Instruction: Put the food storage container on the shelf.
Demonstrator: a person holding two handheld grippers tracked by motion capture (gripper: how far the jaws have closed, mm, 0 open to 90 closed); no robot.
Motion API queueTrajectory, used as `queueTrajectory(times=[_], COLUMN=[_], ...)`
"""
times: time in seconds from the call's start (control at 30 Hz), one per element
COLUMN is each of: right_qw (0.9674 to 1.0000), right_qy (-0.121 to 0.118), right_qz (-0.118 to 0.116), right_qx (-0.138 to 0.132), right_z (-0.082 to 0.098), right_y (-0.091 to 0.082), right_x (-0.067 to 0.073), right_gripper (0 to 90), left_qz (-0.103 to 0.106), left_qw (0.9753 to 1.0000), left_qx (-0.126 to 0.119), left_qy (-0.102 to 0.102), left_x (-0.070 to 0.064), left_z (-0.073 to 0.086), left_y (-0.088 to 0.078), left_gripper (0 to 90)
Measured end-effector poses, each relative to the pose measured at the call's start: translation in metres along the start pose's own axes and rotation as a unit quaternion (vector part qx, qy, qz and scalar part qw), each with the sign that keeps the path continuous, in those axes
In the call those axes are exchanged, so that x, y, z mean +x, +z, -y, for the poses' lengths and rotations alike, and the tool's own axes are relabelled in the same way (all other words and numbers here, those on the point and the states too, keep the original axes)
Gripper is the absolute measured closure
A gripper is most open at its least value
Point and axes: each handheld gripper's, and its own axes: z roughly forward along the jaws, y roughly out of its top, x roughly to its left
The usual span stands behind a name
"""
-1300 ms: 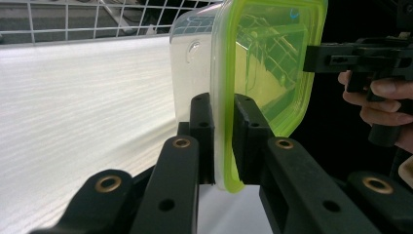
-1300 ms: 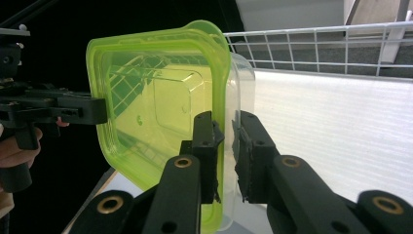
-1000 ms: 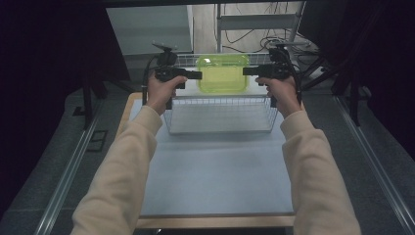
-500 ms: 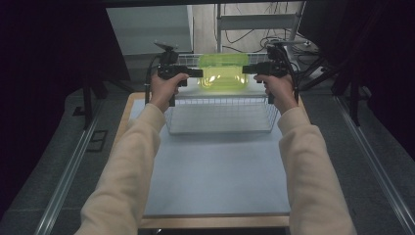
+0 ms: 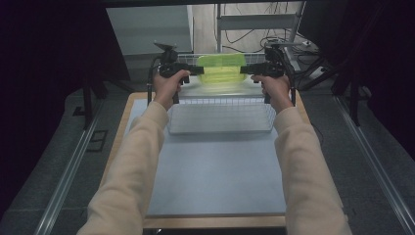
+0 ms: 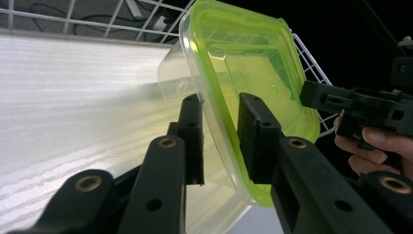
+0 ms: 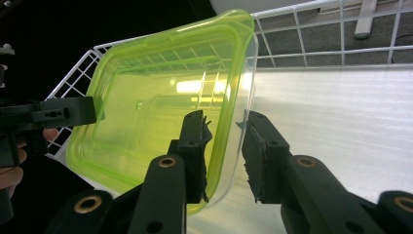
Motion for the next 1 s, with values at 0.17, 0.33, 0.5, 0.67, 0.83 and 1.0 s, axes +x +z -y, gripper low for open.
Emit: queueTrajectory(times=[0.17, 0.33, 0.5, 0.67, 0.83, 1.0], right_qw=[1.0000, 0.9999, 0.9994, 0.9967, 0.9945, 0.9926], right_qy=[0.001, -0.005, -0.018, -0.056, -0.075, -0.094], right_qz=[0.005, 0.014, 0.022, 0.029, -0.010, -0.028], right_qx=[0.002, -0.002, -0.022, -0.052, -0.072, -0.071], right_z=[0.001, 0.003, 0.005, 0.007, 0.016, 0.039], right_y=[0.002, 0.001, -0.005, -0.020, -0.043, -0.063], right_x=[-0.001, 0.000, 0.004, 0.013, 0.015, 0.008], right_gripper=[67.2, 59.8, 48.1, 39.8, 36.3, 32.7], left_qz=[-0.010, -0.005, 0.002, -0.003, -0.007, 0.013], left_qw=[0.9999, 0.9998, 0.9992, 0.9979, 0.9953, 0.9932], left_qx=[-0.006, -0.009, -0.027, -0.035, -0.041, -0.036], left_qy=[0.006, 0.016, 0.029, 0.054, 0.087, 0.110], left_x=[0.003, 0.004, -0.001, -0.009, -0.021, -0.032], left_z=[0.001, 0.001, 0.000, -0.001, 0.007, 0.033], left_y=[0.004, 0.005, 0.005, -0.005, -0.026, -0.047], left_gripper=[66.0, 49.5, 31.2, 23.9, 21.7, 21.6])
